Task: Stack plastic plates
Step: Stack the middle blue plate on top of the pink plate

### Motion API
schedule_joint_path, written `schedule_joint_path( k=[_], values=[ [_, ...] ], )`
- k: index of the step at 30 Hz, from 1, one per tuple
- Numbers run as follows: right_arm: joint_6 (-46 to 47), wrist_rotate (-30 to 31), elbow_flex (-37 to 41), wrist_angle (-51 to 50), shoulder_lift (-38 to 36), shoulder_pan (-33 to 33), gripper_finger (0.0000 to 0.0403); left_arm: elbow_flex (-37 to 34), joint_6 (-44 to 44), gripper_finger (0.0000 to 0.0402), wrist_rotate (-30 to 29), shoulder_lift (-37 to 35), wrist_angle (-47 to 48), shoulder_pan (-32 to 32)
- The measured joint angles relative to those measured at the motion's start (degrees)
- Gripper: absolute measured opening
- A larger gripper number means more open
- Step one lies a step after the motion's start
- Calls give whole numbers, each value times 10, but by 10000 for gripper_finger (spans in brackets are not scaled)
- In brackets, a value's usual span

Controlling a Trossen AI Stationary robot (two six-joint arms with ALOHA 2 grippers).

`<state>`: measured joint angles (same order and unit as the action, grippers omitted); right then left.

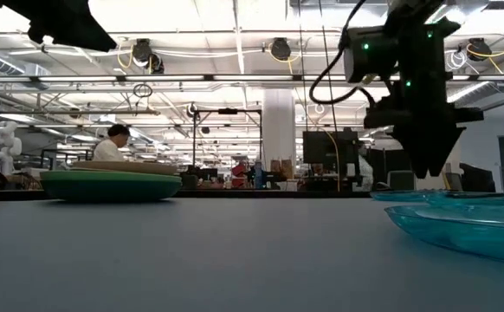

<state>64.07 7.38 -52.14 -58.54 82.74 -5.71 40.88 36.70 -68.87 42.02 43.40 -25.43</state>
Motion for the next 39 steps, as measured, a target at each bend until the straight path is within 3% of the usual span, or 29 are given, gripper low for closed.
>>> schedule_joint_path(
  k=[11,26,30,39],
  values=[
    [-20,6,0,17,72,-3,105,0,-15,129,-8,0,-2,0],
    [-47,15,-1,60,119,-2,9,0,-36,129,-36,0,-3,1],
    [-47,14,-2,57,107,-2,6,0,-35,129,-38,0,-5,1],
    [-134,73,-99,35,105,9,1,0,-39,129,-47,0,-4,1]
  ],
)
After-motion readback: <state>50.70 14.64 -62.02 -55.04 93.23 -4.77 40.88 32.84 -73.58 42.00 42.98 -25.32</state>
